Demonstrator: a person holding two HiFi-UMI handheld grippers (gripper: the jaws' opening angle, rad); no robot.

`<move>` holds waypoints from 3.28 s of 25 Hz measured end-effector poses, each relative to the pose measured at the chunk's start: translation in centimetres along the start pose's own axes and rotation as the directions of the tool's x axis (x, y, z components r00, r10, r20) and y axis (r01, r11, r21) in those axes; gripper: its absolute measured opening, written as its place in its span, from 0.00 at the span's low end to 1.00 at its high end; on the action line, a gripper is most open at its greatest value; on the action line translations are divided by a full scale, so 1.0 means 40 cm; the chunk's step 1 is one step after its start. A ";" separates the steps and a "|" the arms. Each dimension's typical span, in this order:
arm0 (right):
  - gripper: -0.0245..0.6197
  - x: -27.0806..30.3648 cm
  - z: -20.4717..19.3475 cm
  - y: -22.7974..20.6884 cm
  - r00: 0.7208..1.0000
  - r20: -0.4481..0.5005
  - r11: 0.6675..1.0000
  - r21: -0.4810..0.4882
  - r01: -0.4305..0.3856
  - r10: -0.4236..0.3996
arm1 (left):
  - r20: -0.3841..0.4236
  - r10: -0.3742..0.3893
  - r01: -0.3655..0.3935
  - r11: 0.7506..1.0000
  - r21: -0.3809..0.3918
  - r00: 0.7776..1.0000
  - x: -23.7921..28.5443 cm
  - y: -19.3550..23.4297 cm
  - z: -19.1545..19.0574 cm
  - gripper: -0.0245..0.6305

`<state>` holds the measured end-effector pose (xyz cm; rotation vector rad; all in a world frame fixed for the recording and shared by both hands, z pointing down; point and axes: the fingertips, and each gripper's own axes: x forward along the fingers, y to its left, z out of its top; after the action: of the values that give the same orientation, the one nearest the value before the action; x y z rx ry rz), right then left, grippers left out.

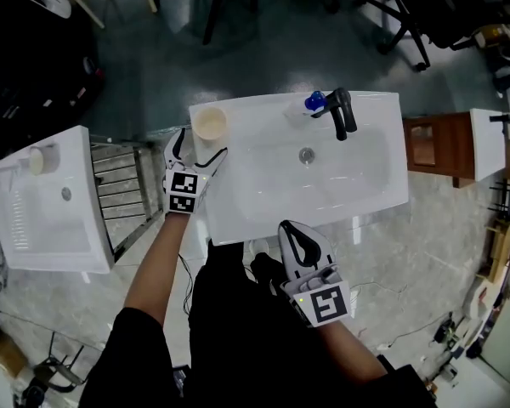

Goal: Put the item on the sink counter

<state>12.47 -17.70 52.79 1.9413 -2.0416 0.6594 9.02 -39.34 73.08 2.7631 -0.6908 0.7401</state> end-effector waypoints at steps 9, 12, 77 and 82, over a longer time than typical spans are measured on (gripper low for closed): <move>0.09 -0.114 0.005 0.051 0.997 0.072 0.999 -0.010 -0.036 0.037 | 0.043 0.040 -0.038 0.998 -0.050 0.998 -0.195 -0.077 0.022 0.78; 0.09 -0.164 0.031 0.040 0.989 0.148 0.999 -0.038 -0.024 0.029 | 0.072 0.058 -0.054 0.997 -0.061 0.996 -0.261 -0.113 0.059 0.78; 0.09 -0.809 -0.188 0.869 0.955 0.295 0.990 -0.121 0.069 -0.030 | 0.397 0.159 -0.103 0.982 -0.158 0.904 -1.647 -0.656 -0.050 0.06; 0.09 -0.816 -0.191 0.818 0.950 0.299 0.987 -0.103 0.126 -0.090 | 0.401 0.180 -0.126 0.979 -0.158 0.898 -1.658 -0.617 -0.056 0.06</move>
<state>-18.15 14.95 38.97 2.1662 -2.0623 0.2256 -30.71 8.48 39.24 2.7893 -1.0051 0.1144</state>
